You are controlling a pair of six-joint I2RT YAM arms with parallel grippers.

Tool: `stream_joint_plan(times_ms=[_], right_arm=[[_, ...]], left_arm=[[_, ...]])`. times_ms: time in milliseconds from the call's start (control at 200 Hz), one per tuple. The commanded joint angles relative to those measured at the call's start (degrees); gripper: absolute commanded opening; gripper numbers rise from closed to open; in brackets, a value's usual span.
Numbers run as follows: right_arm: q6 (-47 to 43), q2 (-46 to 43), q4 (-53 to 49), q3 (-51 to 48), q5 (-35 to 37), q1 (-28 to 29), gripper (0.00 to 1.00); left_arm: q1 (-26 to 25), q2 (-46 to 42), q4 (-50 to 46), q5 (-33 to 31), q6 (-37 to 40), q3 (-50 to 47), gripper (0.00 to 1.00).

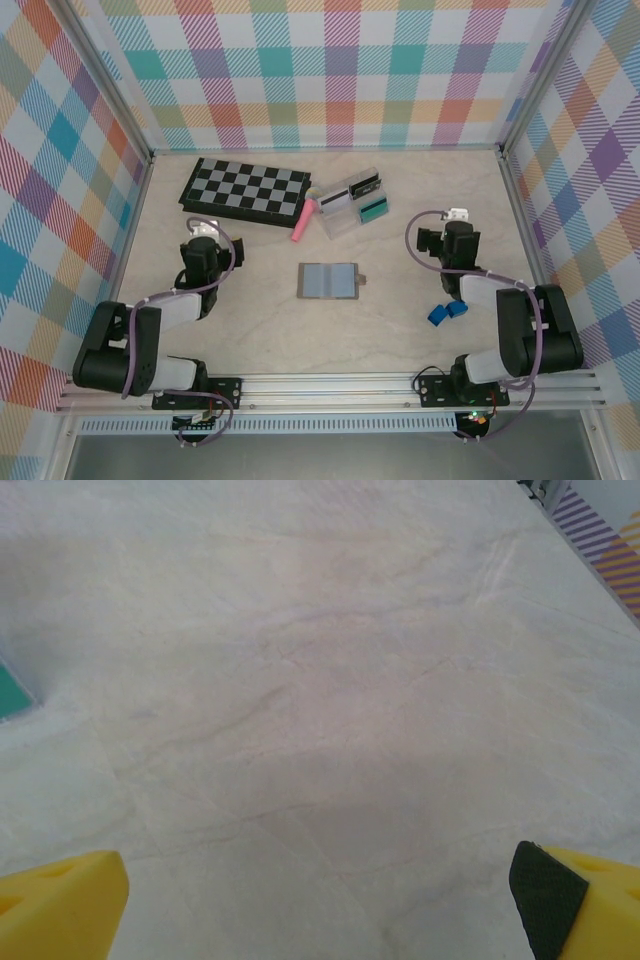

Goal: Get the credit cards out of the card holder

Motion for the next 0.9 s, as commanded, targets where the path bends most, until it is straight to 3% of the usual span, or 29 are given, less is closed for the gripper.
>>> stream_joint_plan(times_ms=[0, 280, 355, 500, 895], right_arm=[[-1.34, 2.64, 10.31, -1.50, -7.87, -1.69, 1.00], [-2.18, 2.98, 14.63, -3.92, -14.78, -3.18, 1.00], [-2.45, 5.05, 18.22, -4.91, -15.41, -3.26, 1.00], [-1.73, 4.91, 16.17, -4.05, -14.88, -3.57, 1.00], [-0.77, 5.01, 15.18, -3.48, -15.84, -4.70, 1.00]], left_arm=[[1.51, 2.64, 10.57, 5.74, -0.08, -1.00, 1.00], [1.60, 10.67, 17.29, 5.40, -0.22, -1.04, 1.00], [1.58, 10.61, 15.76, 5.43, -0.19, -0.34, 1.00], [1.63, 11.14, 11.25, 3.60, -0.96, 2.36, 1.00], [1.84, 11.19, 10.94, 4.02, -1.08, 2.56, 1.00]])
